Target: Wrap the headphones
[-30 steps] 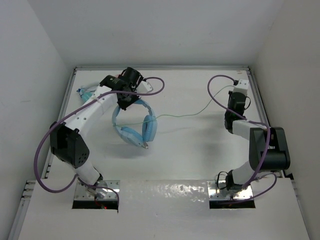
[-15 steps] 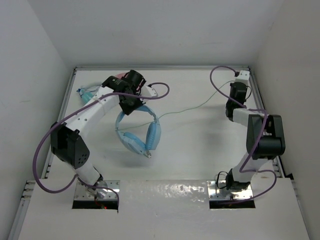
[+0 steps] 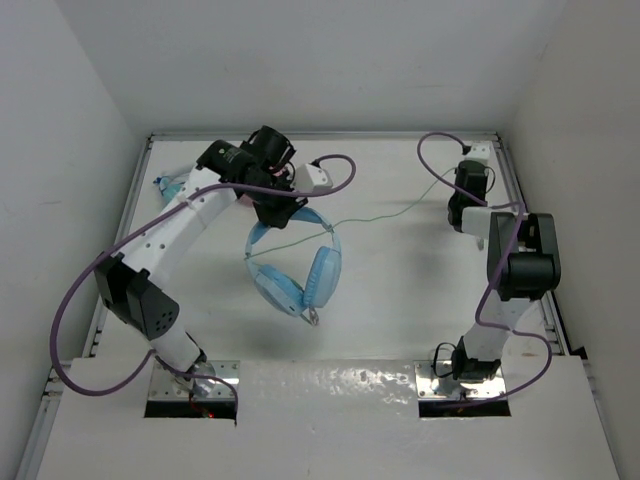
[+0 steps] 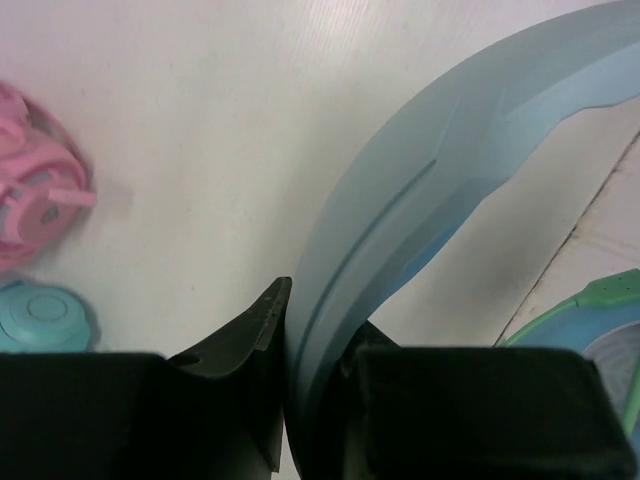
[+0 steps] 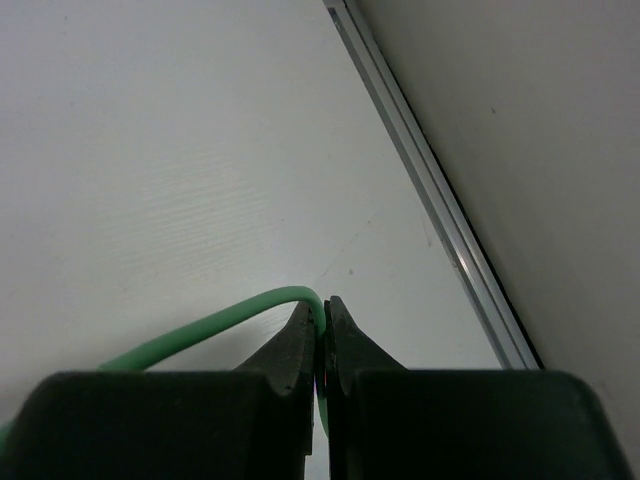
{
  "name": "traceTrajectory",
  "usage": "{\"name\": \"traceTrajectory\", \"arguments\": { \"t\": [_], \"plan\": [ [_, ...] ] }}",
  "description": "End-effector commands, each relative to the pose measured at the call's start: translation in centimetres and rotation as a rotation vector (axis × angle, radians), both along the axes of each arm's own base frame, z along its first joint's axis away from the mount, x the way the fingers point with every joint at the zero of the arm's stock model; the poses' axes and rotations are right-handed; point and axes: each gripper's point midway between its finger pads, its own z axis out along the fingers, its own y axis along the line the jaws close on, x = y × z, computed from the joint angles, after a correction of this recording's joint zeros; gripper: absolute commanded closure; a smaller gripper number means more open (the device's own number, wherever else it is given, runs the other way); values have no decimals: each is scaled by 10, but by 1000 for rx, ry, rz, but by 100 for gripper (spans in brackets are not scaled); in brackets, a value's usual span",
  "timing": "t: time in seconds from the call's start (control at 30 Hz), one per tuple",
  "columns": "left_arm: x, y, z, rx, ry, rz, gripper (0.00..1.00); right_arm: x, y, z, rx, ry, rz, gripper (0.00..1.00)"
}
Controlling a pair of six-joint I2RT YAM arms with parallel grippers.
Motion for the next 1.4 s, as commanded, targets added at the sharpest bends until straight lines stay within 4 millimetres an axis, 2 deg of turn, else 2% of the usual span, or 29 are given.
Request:
{"name": "traceTrajectory", "arguments": {
  "t": [0.0, 0.07, 0.17, 0.23, 0.27, 0.3, 0.4, 0.43, 0.47, 0.5, 0.53, 0.6, 0.63, 0.7, 0.77, 0.8, 0.9, 0.93, 0.97, 1.03, 1.07, 1.13, 1.17, 1.3, 1.37],
  "plan": [
    [-21, -30, 39, -180, 17, -118, 100, 8, -2, 11, -5, -24, -9, 100],
    [-22, -33, 39, -183, 18, -131, 100, 10, -2, 13, 0, -27, -1, 100],
    [-21, -47, 49, -246, 31, -147, 100, 12, 4, 11, 25, -24, 22, 100],
    [-18, -65, 73, -346, 27, -147, 100, 12, 16, 6, 64, -27, 48, 100],
    [-16, -70, 83, -381, 20, -142, 100, 5, 21, -2, 71, -9, 55, 100],
    [-11, -81, 104, -451, -14, -156, 100, 3, 28, -4, 73, -9, 67, 100],
    [-9, -94, 145, -607, -26, -129, 100, -16, 68, -11, 61, 13, 128, 100],
    [1, -94, 164, -677, -40, -87, 100, -20, 93, -12, 57, 16, 179, 100],
    [4, -93, 175, -720, -35, -72, 100, -31, 105, -16, 61, 27, 206, 100],
    [8, -94, 199, -797, -36, -90, 100, -36, 128, -20, 72, 44, 261, 100],
    [20, -82, 212, -853, 5, -17, 100, -40, 140, -25, 89, 56, 301, 100],
    [31, -76, 230, -938, 57, 14, 100, -52, 165, -42, 115, 131, 399, 100],
    [45, -69, 241, -987, 76, 82, 100, -57, 180, -45, 59, 166, 456, 100],
    [64, -63, 241, -1012, 83, 146, 100, -68, 186, -55, -1, 241, 469, 100],
    [86, -53, 248, -1060, 87, 219, 100, -70, 204, -54, -89, 306, 553, 100],
    [101, -49, 251, -1091, 70, 232, 100, -81, 214, -62, -147, 376, 583, 100],
    [139, -18, 260, -1180, 99, 382, 100, -91, 235, -68, -361, 501, 675, 100],
    [154, -9, 258, -1186, 67, 448, 100, -92, 241, -66, -408, 521, 687, 100],
    [162, -2, 258, -1189, 38, 484, 100, -99, 259, -67, -462, 532, 732, 100],
    [179, 16, 256, -1189, -19, 568, 100, -106, 275, -73, -569, 572, 789, 100],
    [194, 28, 250, -1190, -49, 624, 100, -118, 295, -76, -653, 589, 860, 100],
    [212, 47, 246, -1189, -110, 711, 100, -128, 314, -75, -731, 582, 918, 100],
    [220, 57, 244, -1180, -152, 738, 100, -138, 332, -75, -771, 569, 971, 100],
    [251, 99, 234, -1081, -373, 901, 100, -160, 374, -62, -788, 527, 1123, 100],
    [266, 125, 229, -1009, -505, 998, 100, -173, 387, -58, -795, 533, 1187, 100]
  ]
}}
